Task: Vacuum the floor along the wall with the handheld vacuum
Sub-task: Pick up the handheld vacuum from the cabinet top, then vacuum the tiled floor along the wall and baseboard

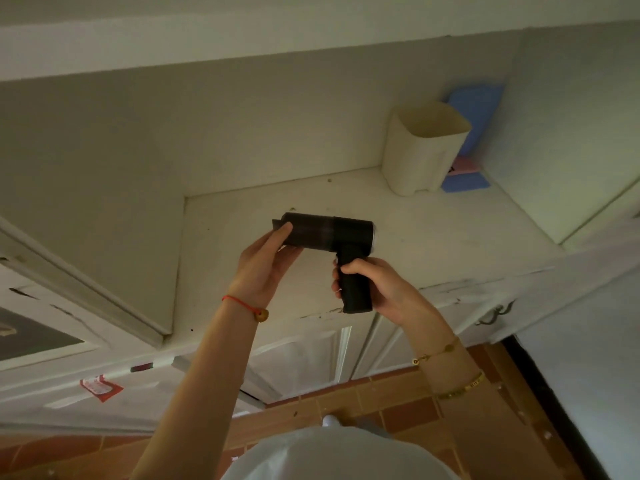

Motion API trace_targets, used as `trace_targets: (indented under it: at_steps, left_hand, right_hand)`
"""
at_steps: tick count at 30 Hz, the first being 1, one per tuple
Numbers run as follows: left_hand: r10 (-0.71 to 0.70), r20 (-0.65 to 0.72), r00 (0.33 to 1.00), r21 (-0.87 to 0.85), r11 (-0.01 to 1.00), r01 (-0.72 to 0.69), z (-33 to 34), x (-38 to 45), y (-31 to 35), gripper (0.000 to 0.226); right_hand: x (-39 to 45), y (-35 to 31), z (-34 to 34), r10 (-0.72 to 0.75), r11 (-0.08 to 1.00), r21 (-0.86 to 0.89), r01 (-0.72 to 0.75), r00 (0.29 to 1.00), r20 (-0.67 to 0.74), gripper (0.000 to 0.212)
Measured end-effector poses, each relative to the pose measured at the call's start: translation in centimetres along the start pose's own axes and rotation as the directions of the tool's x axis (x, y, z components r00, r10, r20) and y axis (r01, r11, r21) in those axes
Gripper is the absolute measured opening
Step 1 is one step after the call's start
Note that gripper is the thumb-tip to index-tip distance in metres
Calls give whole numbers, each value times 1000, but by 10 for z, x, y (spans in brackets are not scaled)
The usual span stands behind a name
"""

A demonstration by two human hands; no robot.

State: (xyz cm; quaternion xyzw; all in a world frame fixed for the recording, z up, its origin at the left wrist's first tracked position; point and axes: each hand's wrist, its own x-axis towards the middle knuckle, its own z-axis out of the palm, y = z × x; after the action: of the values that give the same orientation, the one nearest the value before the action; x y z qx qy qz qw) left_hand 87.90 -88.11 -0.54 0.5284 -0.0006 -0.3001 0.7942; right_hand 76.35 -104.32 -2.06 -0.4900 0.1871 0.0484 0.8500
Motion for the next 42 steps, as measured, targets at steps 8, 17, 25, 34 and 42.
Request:
trace_targets:
  at_steps: [8,17,25,34,42]
  left_hand:
    - [-152,184,971,79,987,140,20,-22,-25,32]
    - [-351,392,850,264,928,262,37,-64,-65,36]
    - [-496,537,682,453,852,262,80,-100,-109,30]
    - [-634,581,511,562,766,311,151,-157,-165,21]
    - [-690,592,416,575,724,382,233,-211,-224,31]
  right_hand:
    - [-63,28,-8,-71,981,171,97,986,-150,27]
    - [-149,86,-1,-103,905,352,238,926,-363,19]
    - [-225,131,-5,-138,786,470,402,855,-500,16]
    - [-311,158,-46,-143,725,438,532,738,-660,17]
    - [-398,152,-106,-67,741,415,528,673,-736,16]
